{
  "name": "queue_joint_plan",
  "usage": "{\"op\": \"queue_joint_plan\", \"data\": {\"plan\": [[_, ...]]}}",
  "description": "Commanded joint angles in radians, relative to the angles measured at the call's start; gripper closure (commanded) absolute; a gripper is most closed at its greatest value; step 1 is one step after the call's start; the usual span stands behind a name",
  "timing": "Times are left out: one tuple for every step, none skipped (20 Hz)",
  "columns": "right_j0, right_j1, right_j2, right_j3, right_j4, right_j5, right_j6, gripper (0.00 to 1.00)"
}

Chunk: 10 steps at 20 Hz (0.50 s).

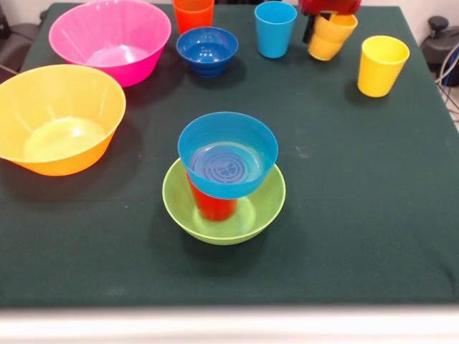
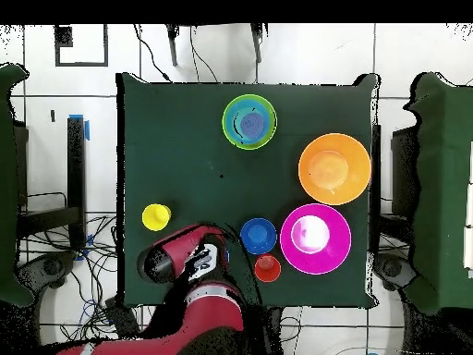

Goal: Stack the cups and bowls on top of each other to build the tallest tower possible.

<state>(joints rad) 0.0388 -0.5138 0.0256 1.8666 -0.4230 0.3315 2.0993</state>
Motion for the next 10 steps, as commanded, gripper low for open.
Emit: {"op": "queue_joint_plan", "data": {"plan": [[-0.2,-0.22,0.245,0.127,0.061,0.095,-0.096,1.0],[-0.232,-0.244,0.278,0.142,0.078,0.12,-0.111,1.0],[-0.264,-0.26,0.309,0.15,0.09,0.142,-0.128,1.0],[-0.288,-0.264,0.331,0.14,0.098,0.164,-0.142,1.0],[-0.312,-0.268,0.353,0.131,0.105,0.185,-0.156,1.0],[-0.335,-0.28,0.373,0.137,0.112,0.199,-0.163,1.0],[-0.36,-0.284,0.394,0.137,0.117,0.214,-0.173,1.0],[-0.38,-0.287,0.412,0.137,0.12,0.22,-0.178,1.0],[-0.401,-0.29,0.43,0.137,0.123,0.227,-0.182,1.0],[-0.42,-0.292,0.45,0.138,0.127,0.236,-0.187,1.0]]}}
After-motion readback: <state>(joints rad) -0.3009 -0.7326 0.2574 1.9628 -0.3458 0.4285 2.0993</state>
